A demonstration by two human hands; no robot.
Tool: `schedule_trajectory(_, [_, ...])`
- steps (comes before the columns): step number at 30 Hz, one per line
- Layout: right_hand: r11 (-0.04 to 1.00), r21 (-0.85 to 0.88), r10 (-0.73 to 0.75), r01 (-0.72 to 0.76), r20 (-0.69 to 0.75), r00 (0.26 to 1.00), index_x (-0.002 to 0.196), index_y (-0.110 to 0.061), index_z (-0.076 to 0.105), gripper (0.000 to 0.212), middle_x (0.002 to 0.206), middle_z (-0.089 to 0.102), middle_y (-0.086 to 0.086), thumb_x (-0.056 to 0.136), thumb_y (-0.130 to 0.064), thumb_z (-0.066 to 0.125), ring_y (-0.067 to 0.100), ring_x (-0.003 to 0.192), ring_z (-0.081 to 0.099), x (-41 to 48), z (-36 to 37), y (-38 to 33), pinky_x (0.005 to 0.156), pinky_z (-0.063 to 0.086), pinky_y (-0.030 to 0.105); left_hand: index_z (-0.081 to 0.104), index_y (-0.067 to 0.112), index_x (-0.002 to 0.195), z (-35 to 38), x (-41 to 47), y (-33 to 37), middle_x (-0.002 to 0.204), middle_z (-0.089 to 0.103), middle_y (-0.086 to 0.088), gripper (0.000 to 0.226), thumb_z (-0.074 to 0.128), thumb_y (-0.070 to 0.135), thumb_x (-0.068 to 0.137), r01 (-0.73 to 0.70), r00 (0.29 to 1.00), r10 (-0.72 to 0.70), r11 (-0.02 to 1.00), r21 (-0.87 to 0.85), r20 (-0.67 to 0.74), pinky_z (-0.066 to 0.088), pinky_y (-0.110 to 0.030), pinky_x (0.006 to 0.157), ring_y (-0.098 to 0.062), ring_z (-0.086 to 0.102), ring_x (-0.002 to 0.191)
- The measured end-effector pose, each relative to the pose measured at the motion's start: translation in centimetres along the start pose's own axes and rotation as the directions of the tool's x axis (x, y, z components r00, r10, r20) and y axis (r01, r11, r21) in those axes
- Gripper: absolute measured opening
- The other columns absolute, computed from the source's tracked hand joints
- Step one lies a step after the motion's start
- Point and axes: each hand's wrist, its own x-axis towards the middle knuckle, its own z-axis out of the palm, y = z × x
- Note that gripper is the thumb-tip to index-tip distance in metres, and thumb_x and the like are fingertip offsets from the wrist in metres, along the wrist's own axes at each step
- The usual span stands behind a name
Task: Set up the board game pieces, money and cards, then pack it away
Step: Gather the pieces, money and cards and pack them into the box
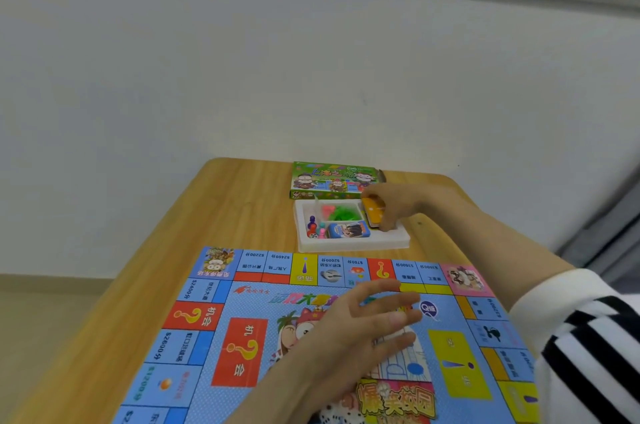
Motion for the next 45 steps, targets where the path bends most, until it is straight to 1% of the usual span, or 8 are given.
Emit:
schedule_trajectory(15, [0.998, -0.053, 0.017, -0.017, -0.007, 1.000, 0.133, -0.017, 0.051, 0.043, 0.143, 0.043, 0.002, 0.092, -0.005, 0.047, 0.019, 0.130, 0.039, -3.0, 0.1, -0.1, 0.104, 0.033, 0.030, 0.056, 0.007, 0.121, -0.2, 0.4, 0.3, 0.118, 0.067, -0.011, 0.064, 0.078, 0.005, 0.061, -0.027, 1.000, 0.027, 0.999, -0.020, -0.007, 0.054, -0.036, 0.089, -0.025, 0.065, 0.108])
schedule_trajectory(23, [0.993, 0.055, -0.058, 0.106, -0.555, 0.830, 0.124, -0.022, 0.058, 0.035, 0.133, 0.053, -0.004, 0.090, -0.013, 0.053, 0.012, 0.122, 0.046, -9.4, 2.7, 0.7, 0.088, 0.027, 0.016, 0.060, 0.003, 0.108, -0.2, 0.3, 0.5, 0.102, 0.070, -0.011, 0.031, 0.070, 0.000, 0.079, -0.158, 0.979, 0.167, 0.984, 0.082, -0.120, 0.056, -0.029, 0.082, -0.021, 0.067, 0.090])
schedule_trajectory(30, [0.986, 0.168, 0.015, -0.006, -0.049, 0.999, 0.150, -0.029, 0.012, 0.066, 0.151, 0.009, -0.022, 0.095, -0.047, 0.044, 0.004, 0.143, 0.011, -21.0, 9.3, -0.2, 0.114, 0.014, 0.022, 0.065, 0.006, 0.096, -0.4, -0.9, 2.6, 0.094, 0.073, -0.006, 0.023, 0.046, -0.006, 0.094, -0.185, 0.876, 0.398, 0.799, 0.573, -0.273, 0.055, -0.022, 0.078, -0.016, 0.068, 0.090])
schedule_trajectory(35, [0.996, 0.084, 0.047, -0.041, -0.081, 0.996, 0.149, -0.027, -0.010, 0.131, 0.143, -0.027, -0.021, 0.038, -0.096, -0.011, -0.004, 0.134, -0.018, -23.0, 14.5, -0.3, 0.110, -0.008, 0.019, 0.048, 0.021, 0.134, -1.9, -3.1, 4.2, 0.135, 0.049, 0.009, 0.033, 0.043, 0.020, 0.101, 0.115, 0.950, 0.237, 0.344, 0.932, -0.205, 0.041, -0.010, 0.080, -0.001, 0.051, 0.113])
schedule_trajectory(38, [0.996, 0.066, 0.067, -0.057, -0.168, 0.984, 0.146, -0.032, -0.018, 0.126, 0.144, -0.033, -0.018, 0.037, -0.096, -0.018, -0.001, 0.134, -0.025, -23.2, 15.7, -0.3, 0.111, -0.015, 0.024, 0.030, 0.022, 0.146, -3.7, -4.5, 4.1, 0.154, 0.026, 0.006, 0.047, 0.040, 0.030, 0.102, 0.166, 0.977, 0.137, -0.028, 0.986, -0.161, 0.033, -0.015, 0.097, -0.010, 0.029, 0.138])
schedule_trajectory(40, [0.995, 0.064, 0.088, -0.077, -0.187, 0.978, 0.140, -0.034, -0.025, 0.120, 0.144, -0.034, -0.016, 0.037, -0.096, -0.020, 0.002, 0.137, -0.027, -22.9, 15.8, -0.7, 0.113, -0.015, 0.029, 0.022, 0.022, 0.150, -4.5, -5.5, 4.3, 0.158, 0.006, 0.010, 0.062, 0.036, 0.051, 0.098, 0.147, 0.983, 0.123, -0.107, 0.983, -0.133, 0.011, -0.018, 0.112, -0.005, 0.006, 0.144])
schedule_trajectory(42, [0.990, 0.086, 0.125, -0.110, -0.195, 0.973, 0.142, -0.032, -0.024, 0.124, 0.146, -0.032, -0.014, 0.035, -0.095, -0.023, 0.004, 0.138, -0.026, -22.5, 15.9, -1.0, 0.115, -0.014, 0.031, 0.012, 0.023, 0.151, -5.6, -6.2, 4.3, 0.153, -0.004, 0.017, 0.113, 0.007, 0.094, 0.064, 0.177, 0.976, 0.157, -0.188, 0.966, -0.148, 0.000, -0.016, 0.110, 0.002, -0.006, 0.139])
schedule_trajectory(45, [0.986, 0.087, 0.155, -0.139, -0.214, 0.964, 0.144, -0.028, -0.022, 0.129, 0.150, -0.029, -0.011, 0.032, -0.093, -0.028, 0.006, 0.139, -0.025, -21.8, 16.1, -1.0, 0.116, -0.014, 0.032, -0.017, 0.019, 0.146, -7.5, -6.7, 3.8, 0.151, -0.023, 0.011, 0.140, -0.037, 0.089, 0.026, 0.269, 0.955, 0.231, -0.417, 0.868, -0.185, -0.009, -0.021, 0.111, 0.000, -0.020, 0.135])
